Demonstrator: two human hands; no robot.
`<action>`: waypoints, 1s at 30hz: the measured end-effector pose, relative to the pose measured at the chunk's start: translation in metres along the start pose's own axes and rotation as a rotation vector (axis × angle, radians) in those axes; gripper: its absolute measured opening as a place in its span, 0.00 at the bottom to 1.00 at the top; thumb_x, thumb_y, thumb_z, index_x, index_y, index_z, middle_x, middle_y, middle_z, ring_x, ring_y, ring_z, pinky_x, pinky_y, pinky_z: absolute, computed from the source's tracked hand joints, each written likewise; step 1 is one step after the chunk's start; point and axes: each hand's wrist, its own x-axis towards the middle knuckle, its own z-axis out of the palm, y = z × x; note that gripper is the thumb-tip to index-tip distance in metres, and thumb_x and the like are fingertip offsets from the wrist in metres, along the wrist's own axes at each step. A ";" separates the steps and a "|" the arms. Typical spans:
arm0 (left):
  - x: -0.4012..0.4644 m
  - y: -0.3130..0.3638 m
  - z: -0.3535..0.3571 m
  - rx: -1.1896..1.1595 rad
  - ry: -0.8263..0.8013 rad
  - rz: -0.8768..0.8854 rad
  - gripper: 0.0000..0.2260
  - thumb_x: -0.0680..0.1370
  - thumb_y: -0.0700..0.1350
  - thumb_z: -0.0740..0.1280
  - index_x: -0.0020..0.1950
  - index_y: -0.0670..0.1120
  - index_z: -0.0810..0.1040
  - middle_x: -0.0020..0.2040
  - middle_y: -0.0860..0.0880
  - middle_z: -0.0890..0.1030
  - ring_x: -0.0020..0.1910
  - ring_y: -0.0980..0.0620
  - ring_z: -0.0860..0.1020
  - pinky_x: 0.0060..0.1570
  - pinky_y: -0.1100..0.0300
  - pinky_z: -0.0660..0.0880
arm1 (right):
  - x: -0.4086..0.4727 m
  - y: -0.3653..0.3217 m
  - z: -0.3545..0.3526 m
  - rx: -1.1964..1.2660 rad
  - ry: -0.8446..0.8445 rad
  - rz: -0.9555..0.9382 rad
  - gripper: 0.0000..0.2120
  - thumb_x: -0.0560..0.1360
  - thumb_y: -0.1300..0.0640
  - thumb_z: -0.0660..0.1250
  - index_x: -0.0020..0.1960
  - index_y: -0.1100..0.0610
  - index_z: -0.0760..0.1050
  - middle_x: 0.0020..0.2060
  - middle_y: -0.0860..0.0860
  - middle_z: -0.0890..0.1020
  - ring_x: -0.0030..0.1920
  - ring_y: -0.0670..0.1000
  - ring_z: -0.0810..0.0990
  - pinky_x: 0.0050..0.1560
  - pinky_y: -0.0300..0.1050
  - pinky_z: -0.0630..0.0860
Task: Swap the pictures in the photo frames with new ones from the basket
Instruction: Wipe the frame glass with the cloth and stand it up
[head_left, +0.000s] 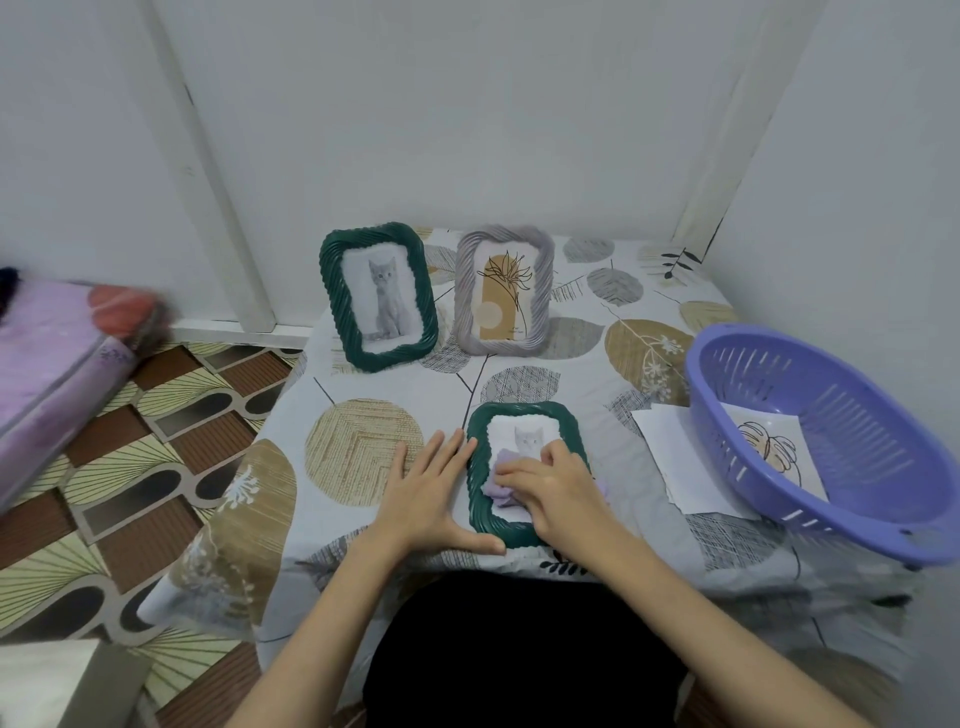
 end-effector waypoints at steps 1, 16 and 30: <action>0.000 -0.001 0.001 -0.005 0.005 -0.002 0.58 0.55 0.80 0.56 0.76 0.54 0.39 0.77 0.57 0.40 0.76 0.56 0.38 0.73 0.43 0.35 | -0.006 0.000 -0.002 0.003 -0.004 -0.046 0.12 0.72 0.63 0.66 0.51 0.52 0.82 0.53 0.40 0.82 0.43 0.57 0.72 0.43 0.45 0.66; 0.001 -0.002 0.002 -0.019 0.002 -0.003 0.58 0.53 0.82 0.54 0.76 0.56 0.39 0.77 0.58 0.40 0.75 0.57 0.38 0.73 0.42 0.36 | -0.019 0.002 -0.010 -0.208 0.015 -0.108 0.20 0.53 0.63 0.78 0.42 0.46 0.81 0.42 0.41 0.82 0.40 0.51 0.68 0.31 0.40 0.72; 0.001 0.000 -0.002 -0.020 -0.030 -0.011 0.59 0.52 0.82 0.54 0.76 0.56 0.39 0.77 0.58 0.40 0.76 0.56 0.38 0.73 0.42 0.35 | -0.035 0.028 -0.013 -0.065 0.099 0.054 0.13 0.66 0.68 0.72 0.48 0.55 0.83 0.49 0.48 0.84 0.37 0.60 0.75 0.39 0.50 0.74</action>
